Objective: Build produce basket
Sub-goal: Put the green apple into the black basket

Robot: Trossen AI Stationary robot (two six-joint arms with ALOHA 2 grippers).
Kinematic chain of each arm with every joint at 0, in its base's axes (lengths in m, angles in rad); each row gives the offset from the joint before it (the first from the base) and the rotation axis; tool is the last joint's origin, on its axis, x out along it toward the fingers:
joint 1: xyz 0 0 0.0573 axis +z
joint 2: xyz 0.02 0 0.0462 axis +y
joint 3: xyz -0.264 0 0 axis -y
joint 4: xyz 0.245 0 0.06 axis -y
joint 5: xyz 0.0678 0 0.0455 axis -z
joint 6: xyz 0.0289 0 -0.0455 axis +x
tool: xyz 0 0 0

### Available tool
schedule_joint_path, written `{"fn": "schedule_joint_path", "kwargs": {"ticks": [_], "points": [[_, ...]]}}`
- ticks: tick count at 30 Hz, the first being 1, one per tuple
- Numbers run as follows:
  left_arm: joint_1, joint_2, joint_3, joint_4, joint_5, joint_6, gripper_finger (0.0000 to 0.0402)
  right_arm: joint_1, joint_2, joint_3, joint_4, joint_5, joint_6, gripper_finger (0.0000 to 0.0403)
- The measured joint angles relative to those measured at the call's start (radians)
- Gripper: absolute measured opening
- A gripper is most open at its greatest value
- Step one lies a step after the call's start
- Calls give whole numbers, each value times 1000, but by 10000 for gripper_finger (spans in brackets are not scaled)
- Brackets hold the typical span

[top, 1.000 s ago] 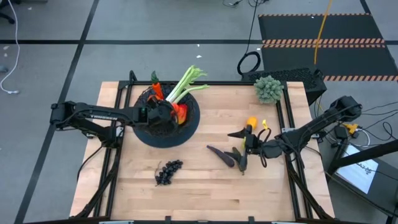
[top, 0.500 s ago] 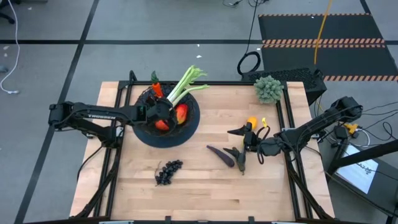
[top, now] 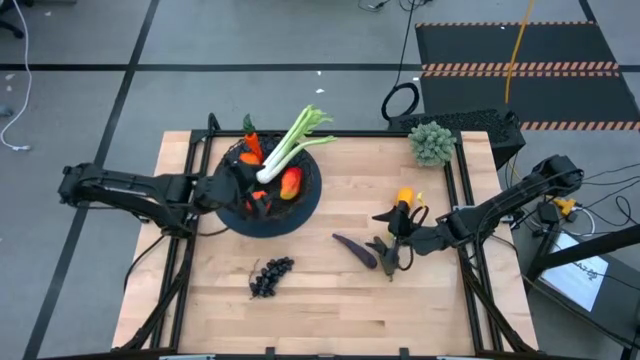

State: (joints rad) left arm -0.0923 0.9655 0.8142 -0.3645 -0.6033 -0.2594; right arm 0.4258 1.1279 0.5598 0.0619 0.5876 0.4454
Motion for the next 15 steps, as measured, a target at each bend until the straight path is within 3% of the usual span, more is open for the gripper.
{"fn": "schedule_joint_path", "kwargs": {"ticks": [8,11,15], "points": [[-52,-22,-1,38,0,54,392,0,-49,0,-175,-43,302,375],[-52,-11,-1,74,-1,82,392,1,-54,0,-195,-39,310,375],[-52,5,0,133,-1,100,392,1,-17,-68,39,10,193,375]]}}
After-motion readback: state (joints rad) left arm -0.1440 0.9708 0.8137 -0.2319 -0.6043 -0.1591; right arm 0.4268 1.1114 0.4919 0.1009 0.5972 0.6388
